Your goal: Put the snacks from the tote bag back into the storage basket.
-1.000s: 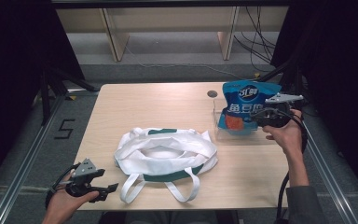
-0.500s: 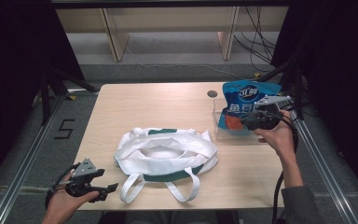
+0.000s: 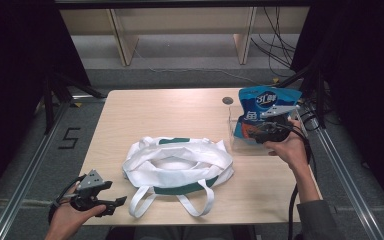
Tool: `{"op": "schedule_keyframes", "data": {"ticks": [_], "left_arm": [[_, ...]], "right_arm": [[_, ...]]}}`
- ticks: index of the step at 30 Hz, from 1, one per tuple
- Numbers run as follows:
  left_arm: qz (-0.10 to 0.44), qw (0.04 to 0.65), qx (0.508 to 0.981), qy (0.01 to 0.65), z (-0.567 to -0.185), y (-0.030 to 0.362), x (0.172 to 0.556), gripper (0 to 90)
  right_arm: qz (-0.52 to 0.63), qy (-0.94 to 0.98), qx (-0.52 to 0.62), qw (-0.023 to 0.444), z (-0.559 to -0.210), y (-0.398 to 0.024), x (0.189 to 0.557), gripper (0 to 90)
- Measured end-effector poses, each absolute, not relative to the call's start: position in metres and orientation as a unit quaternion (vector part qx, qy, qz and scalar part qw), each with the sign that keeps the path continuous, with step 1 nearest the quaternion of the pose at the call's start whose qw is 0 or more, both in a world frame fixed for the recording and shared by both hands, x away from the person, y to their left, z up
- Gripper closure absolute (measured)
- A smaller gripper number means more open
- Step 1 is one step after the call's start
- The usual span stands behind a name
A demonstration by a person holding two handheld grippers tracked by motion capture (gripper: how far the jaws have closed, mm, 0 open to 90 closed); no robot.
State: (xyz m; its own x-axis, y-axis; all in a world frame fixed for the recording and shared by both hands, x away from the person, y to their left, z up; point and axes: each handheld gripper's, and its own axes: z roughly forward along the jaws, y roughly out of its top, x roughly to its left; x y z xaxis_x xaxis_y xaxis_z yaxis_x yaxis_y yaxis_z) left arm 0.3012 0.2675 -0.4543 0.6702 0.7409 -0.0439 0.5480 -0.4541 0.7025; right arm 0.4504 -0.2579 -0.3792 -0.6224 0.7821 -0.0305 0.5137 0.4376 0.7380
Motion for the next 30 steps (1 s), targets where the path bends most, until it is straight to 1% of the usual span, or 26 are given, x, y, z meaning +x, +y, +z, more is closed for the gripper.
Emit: {"op": "schedule_keyframes", "data": {"ticks": [1,3,9,11,12,14,15,20,21,22,25,26,27,28,30], "left_arm": [[0.135,0.357,0.841,0.383,-0.455,0.267,0.301,23.1],[0.135,0.357,0.841,0.383,-0.454,0.267,0.301,23.1],[0.136,0.358,0.841,0.383,-0.455,0.268,0.301,23.2],[0.135,0.356,0.841,0.384,-0.454,0.268,0.301,23.1],[0.136,0.356,0.841,0.383,-0.455,0.268,0.301,23.2],[0.138,0.359,0.836,0.391,-0.455,0.267,0.301,23.1],[0.137,0.361,0.835,0.392,-0.456,0.266,0.301,23.1],[0.135,0.353,0.843,0.383,-0.454,0.268,0.301,23.1],[0.135,0.353,0.843,0.383,-0.455,0.268,0.301,23.1],[0.131,0.353,0.840,0.391,-0.455,0.268,0.301,23.1],[0.135,0.354,0.840,0.387,-0.455,0.268,0.301,23.1],[0.136,0.356,0.838,0.390,-0.455,0.268,0.301,23.1],[0.136,0.362,0.832,0.398,-0.456,0.267,0.301,23.1],[0.135,0.350,0.843,0.386,-0.454,0.269,0.302,23.1],[0.135,0.353,0.841,0.386,-0.455,0.269,0.301,23.1]], "right_arm": [[0.364,0.824,0.389,0.195,-0.381,-0.255,0.451,52.5],[0.358,0.830,0.386,0.185,-0.382,-0.252,0.450,52.1],[0.363,0.833,0.376,0.182,-0.385,-0.244,0.449,51.2],[0.359,0.837,0.376,0.173,-0.385,-0.242,0.448,50.8],[0.366,0.832,0.376,0.178,-0.387,-0.240,0.448,50.6],[0.363,0.836,0.378,0.165,-0.386,-0.237,0.445,49.7],[0.369,0.835,0.370,0.172,-0.388,-0.236,0.447,49.0],[0.363,0.843,0.364,0.160,-0.389,-0.230,0.445,47.6],[0.378,0.834,0.366,0.169,-0.392,-0.228,0.444,47.5],[0.364,0.843,0.362,0.159,-0.390,-0.229,0.443,47.2],[0.383,0.834,0.362,0.164,-0.395,-0.227,0.440,46.6],[0.372,0.839,0.367,0.150,-0.394,-0.228,0.438,46.4],[0.374,0.840,0.362,0.154,-0.396,-0.228,0.437,46.4],[0.370,0.841,0.364,0.151,-0.396,-0.228,0.436,46.3],[0.373,0.838,0.368,0.152,-0.398,-0.226,0.434,45.7]]}}
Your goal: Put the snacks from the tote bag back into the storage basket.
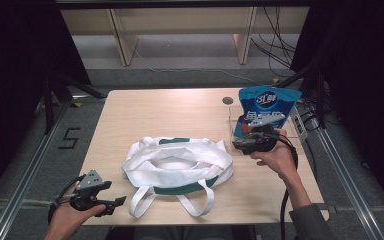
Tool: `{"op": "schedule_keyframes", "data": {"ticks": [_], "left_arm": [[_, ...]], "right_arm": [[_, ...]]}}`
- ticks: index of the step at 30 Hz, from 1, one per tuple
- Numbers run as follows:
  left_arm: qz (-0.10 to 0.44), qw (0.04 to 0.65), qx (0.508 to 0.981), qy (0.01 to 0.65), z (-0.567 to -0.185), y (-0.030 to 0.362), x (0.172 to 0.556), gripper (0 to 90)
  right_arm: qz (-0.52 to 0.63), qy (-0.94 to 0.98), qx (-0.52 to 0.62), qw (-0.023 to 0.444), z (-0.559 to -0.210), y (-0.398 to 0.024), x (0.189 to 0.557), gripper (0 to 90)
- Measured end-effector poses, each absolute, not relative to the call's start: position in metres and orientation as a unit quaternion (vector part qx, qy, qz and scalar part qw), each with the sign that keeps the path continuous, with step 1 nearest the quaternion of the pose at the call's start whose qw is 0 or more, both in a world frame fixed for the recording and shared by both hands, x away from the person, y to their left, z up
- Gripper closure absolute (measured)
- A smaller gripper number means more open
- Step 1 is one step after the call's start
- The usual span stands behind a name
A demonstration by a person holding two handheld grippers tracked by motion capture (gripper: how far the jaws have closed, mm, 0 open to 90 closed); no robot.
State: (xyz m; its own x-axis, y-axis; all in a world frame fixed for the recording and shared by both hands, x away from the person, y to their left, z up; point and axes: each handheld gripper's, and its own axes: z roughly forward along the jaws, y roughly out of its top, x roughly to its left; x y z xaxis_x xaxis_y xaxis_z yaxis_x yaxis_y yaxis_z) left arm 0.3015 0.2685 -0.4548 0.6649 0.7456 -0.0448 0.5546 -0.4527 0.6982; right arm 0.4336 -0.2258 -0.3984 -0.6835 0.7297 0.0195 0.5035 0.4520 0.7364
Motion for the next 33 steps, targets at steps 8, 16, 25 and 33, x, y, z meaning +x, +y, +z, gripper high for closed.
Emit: {"op": "schedule_keyframes", "data": {"ticks": [8,16,25,33], "left_arm": [[0.138,0.360,0.833,0.396,-0.456,0.267,0.301,23.1],[0.136,0.361,0.832,0.399,-0.456,0.266,0.301,23.1],[0.137,0.354,0.841,0.385,-0.454,0.269,0.301,23.1],[0.137,0.355,0.840,0.386,-0.454,0.269,0.301,23.1]], "right_arm": [[0.384,0.837,0.355,0.158,-0.404,-0.221,0.424,44.9],[0.377,0.841,0.359,0.147,-0.409,-0.218,0.415,44.0],[0.388,0.840,0.345,0.160,-0.414,-0.215,0.408,43.1],[0.393,0.834,0.357,0.148,-0.420,-0.219,0.399,42.1]]}}
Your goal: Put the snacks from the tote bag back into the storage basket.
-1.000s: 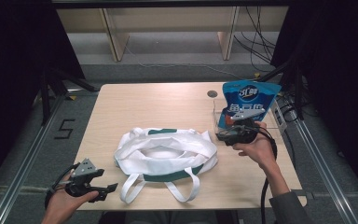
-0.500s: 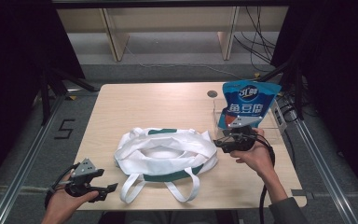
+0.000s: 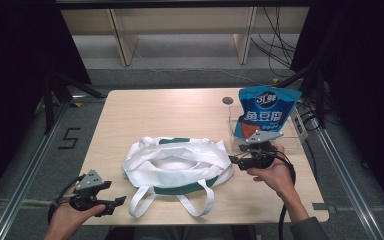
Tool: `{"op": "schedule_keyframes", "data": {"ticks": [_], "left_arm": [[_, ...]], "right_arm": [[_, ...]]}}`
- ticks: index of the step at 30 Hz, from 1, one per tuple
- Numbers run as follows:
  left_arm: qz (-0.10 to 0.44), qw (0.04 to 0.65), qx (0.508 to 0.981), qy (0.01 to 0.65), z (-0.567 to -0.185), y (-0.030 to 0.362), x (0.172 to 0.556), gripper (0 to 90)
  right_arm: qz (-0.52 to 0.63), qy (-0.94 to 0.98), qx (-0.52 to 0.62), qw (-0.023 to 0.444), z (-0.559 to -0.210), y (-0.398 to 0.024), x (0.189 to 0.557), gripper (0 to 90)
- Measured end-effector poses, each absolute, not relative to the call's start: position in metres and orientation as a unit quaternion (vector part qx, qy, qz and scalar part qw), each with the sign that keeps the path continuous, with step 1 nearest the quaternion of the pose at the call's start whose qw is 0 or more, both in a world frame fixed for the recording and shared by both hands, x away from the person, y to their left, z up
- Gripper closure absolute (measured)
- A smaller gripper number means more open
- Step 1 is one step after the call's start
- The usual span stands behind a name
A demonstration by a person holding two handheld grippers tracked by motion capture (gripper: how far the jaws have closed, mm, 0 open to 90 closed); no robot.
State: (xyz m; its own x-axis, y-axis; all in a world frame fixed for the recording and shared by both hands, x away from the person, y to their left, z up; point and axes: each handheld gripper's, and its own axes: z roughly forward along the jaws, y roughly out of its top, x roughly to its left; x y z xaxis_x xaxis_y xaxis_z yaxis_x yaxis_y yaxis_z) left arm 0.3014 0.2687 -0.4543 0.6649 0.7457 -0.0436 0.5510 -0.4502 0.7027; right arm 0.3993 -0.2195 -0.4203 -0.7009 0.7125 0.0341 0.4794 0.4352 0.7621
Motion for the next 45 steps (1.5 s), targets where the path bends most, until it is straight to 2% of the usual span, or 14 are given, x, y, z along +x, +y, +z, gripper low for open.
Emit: {"op": "schedule_keyframes", "data": {"ticks": [5,6,13,21,45], "left_arm": [[0.133,0.356,0.839,0.390,-0.455,0.268,0.301,23.1],[0.133,0.356,0.839,0.389,-0.455,0.268,0.301,23.1],[0.133,0.353,0.840,0.390,-0.454,0.268,0.301,23.1],[0.134,0.354,0.839,0.391,-0.455,0.268,0.301,23.1],[0.138,0.349,0.844,0.383,-0.454,0.268,0.301,23.1]], "right_arm": [[0.395,0.831,0.364,0.146,-0.424,-0.222,0.393,41.3],[0.401,0.831,0.351,0.161,-0.426,-0.223,0.395,41.2],[0.392,0.833,0.362,0.142,-0.427,-0.222,0.386,39.3],[0.397,0.833,0.352,0.154,-0.429,-0.223,0.379,36.0],[0.390,0.844,0.342,0.138,-0.433,-0.224,0.358,33.7]]}}
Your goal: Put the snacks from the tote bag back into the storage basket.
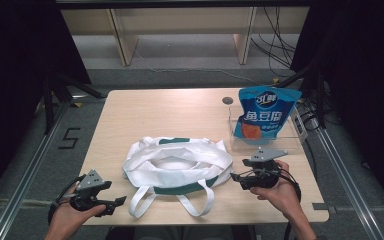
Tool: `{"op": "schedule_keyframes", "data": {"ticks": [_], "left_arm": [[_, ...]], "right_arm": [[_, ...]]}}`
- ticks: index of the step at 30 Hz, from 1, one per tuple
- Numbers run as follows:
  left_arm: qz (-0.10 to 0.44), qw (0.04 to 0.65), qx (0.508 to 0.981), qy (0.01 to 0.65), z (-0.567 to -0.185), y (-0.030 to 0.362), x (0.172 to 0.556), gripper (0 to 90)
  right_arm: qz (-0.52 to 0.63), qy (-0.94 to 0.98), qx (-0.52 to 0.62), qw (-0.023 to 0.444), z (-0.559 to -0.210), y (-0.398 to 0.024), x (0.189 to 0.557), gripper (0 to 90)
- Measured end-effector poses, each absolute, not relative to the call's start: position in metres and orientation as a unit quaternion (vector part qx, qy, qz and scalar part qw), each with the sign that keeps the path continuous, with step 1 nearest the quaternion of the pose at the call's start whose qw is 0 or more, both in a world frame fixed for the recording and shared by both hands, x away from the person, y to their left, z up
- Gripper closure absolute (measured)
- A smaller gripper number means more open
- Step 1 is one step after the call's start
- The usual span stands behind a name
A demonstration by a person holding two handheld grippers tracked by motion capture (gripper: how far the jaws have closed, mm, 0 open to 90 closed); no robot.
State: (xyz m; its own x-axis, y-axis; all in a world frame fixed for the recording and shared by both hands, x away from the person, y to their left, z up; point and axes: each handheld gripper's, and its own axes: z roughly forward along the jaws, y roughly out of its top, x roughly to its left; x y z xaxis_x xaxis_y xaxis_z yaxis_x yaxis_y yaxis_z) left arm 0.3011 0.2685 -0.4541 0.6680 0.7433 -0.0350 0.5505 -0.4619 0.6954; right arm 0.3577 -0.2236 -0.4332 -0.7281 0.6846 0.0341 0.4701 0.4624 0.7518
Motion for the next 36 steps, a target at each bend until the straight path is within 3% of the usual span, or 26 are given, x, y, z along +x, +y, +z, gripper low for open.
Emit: {"op": "schedule_keyframes", "data": {"ticks": [36], "left_arm": [[0.145,0.365,0.828,0.401,-0.457,0.266,0.300,23.0]], "right_arm": [[0.387,0.840,0.353,0.139,-0.443,-0.231,0.321,26.1]]}}
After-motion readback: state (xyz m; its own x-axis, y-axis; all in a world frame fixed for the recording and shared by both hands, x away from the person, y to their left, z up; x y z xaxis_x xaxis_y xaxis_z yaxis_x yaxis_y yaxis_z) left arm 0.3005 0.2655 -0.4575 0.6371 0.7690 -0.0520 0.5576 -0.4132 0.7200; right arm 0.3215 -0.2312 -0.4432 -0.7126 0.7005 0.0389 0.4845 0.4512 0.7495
